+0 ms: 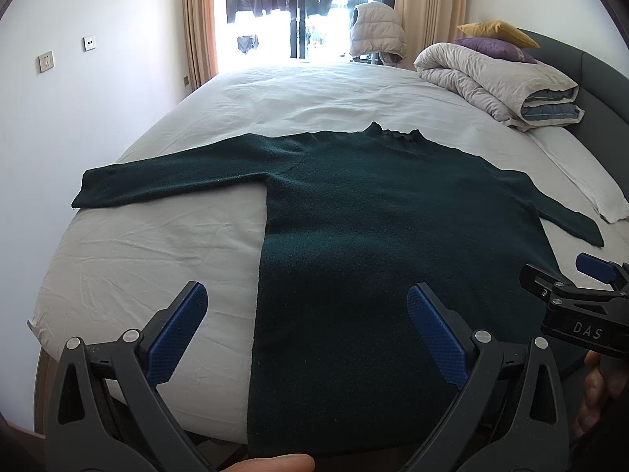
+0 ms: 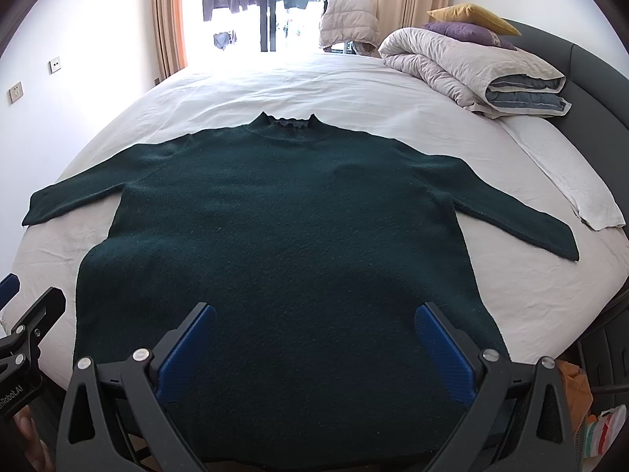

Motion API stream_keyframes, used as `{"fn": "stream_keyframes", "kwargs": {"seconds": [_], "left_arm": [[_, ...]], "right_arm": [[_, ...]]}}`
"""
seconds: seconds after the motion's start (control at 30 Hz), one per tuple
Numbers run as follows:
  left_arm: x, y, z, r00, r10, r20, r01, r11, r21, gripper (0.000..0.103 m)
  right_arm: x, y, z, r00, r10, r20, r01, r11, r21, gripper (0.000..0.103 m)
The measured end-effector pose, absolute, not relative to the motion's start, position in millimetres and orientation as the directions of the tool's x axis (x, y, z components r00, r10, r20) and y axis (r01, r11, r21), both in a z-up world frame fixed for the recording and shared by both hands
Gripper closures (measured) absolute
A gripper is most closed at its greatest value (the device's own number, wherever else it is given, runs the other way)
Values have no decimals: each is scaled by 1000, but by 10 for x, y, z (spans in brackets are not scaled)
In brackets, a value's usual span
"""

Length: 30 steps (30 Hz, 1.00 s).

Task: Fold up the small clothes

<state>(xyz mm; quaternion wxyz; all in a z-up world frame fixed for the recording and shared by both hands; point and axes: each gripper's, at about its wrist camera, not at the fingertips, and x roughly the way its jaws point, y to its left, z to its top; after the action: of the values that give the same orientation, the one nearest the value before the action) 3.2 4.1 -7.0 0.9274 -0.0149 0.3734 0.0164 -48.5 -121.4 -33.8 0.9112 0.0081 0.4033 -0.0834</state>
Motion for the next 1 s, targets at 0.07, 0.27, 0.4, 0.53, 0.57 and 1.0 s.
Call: {"fn": "stream_keyframes", "kwargs": {"seconds": [0.07,0.27,0.4,0.53,0.57,1.0], "left_arm": [[30,34,-77,721,21,-693,-41,999,-13,0],[33,35,-86,720,20,-694,-41,999,-14,0],[25,35,-96,720,20,-694,-42,999,-15,0],[27,36,-102,720,19,-694,-41,999,-15,0],[27,36,-97,719,19,-694,-41,999,-15,0],[29,37,-98,718,18,-695,-42,999,-17,0]], "right_arm": [[-487,-1189,-364,660,-146,-737,156,986,-56,0],[-491,-1189,-372,660,-146,-737,155,986,-56,0],[-490,-1188,-373,660,-145,-737,156,986,-55,0],[-495,-1185,-383,660,-146,-737,154,986,-57,0],[-497,-1190,-384,660,-145,-738,154,987,-56,0],[-501,-1180,-391,659,-144,-738,153,987,-56,0]]}}
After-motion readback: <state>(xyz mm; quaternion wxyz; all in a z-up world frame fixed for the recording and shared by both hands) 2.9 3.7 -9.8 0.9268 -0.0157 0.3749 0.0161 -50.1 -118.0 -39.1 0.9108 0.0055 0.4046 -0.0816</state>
